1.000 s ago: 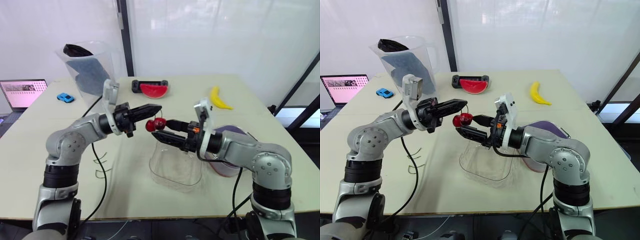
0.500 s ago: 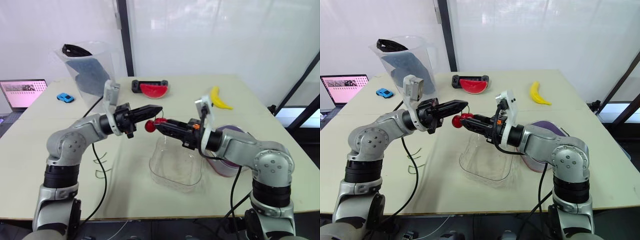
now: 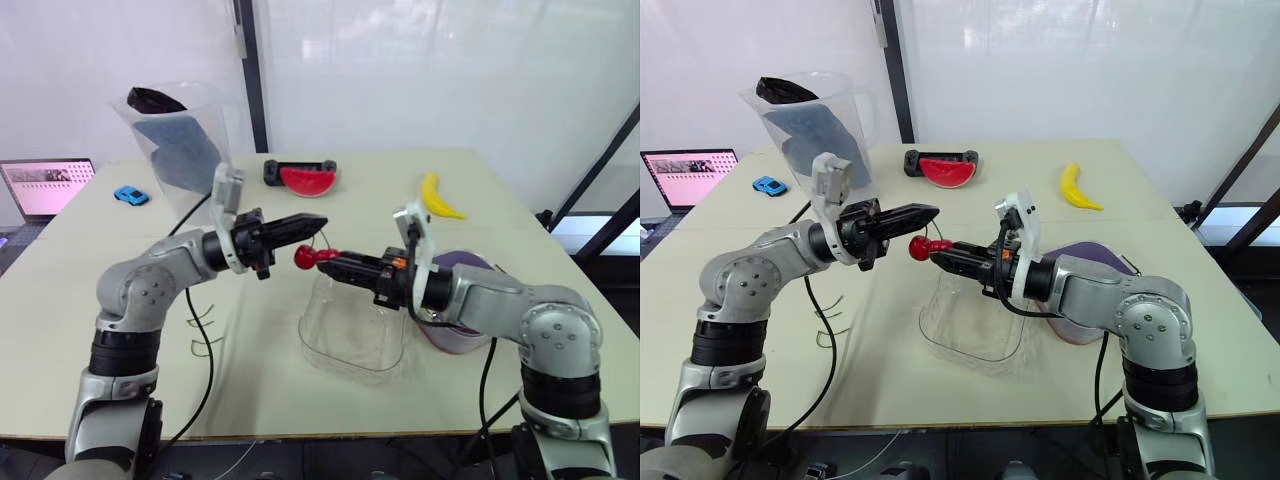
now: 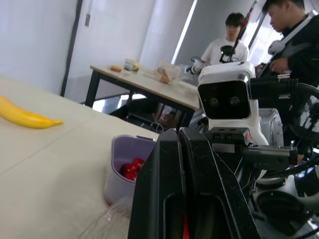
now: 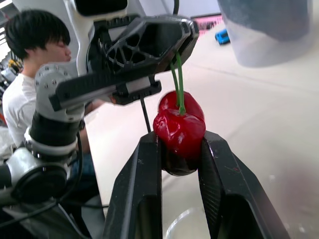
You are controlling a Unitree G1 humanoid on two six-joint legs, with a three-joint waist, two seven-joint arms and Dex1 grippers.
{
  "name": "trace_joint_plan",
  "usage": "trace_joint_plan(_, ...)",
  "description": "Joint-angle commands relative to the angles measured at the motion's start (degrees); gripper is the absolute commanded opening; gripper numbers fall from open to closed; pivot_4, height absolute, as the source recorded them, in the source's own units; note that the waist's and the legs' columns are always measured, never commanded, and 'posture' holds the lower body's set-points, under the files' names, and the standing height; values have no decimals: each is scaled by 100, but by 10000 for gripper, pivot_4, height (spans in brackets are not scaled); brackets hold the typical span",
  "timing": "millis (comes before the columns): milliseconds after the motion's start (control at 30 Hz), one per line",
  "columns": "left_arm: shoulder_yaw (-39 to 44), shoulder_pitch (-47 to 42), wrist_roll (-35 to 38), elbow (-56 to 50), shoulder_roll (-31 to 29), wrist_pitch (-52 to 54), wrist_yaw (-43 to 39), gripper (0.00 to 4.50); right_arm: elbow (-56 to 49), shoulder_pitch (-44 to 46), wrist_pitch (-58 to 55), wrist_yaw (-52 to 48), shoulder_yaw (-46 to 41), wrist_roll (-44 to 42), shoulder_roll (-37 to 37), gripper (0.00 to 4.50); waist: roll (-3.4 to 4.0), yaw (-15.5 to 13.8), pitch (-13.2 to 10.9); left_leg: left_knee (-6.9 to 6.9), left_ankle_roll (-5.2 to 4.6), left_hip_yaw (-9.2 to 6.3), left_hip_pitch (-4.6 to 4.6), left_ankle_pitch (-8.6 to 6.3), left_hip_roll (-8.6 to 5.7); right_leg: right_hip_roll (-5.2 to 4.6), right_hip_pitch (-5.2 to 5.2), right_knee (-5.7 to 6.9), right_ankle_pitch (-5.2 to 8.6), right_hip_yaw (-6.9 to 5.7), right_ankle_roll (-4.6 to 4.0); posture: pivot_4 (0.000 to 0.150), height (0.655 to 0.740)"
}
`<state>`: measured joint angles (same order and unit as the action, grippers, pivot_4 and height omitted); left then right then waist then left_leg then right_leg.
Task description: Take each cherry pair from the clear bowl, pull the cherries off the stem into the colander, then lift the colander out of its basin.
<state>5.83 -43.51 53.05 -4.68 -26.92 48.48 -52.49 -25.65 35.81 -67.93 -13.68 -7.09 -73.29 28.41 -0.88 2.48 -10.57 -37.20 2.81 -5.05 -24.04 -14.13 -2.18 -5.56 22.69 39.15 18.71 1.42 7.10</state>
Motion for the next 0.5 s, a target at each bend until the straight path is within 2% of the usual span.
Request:
trace_joint_plan(33,259,-89,47,-69,-60,-155,-9,0,-153,-119,-73,-119,76,-130,181,6871,0,1,0,0,0,0,0,0,0,0,0,0,0,0,0,1500,7400)
trace_joint_plan(400,273,-114,18,-17,-23,-185,-31,0,-113,-340,-273,-215,85,-451,726,6871,-1,-10,0,-1,-2,1,0,-1,1,-1,-2,-3,0,1,0,1500,7400)
trace_joint_plan(500,271,-113,3,-11,-13,-200,-29,0,73,-116,-189,-376,-146,-537,941,6871,-1,-12,0,-1,-3,1,0,-2,1,-1,-2,-3,0,1,0,1500,7400)
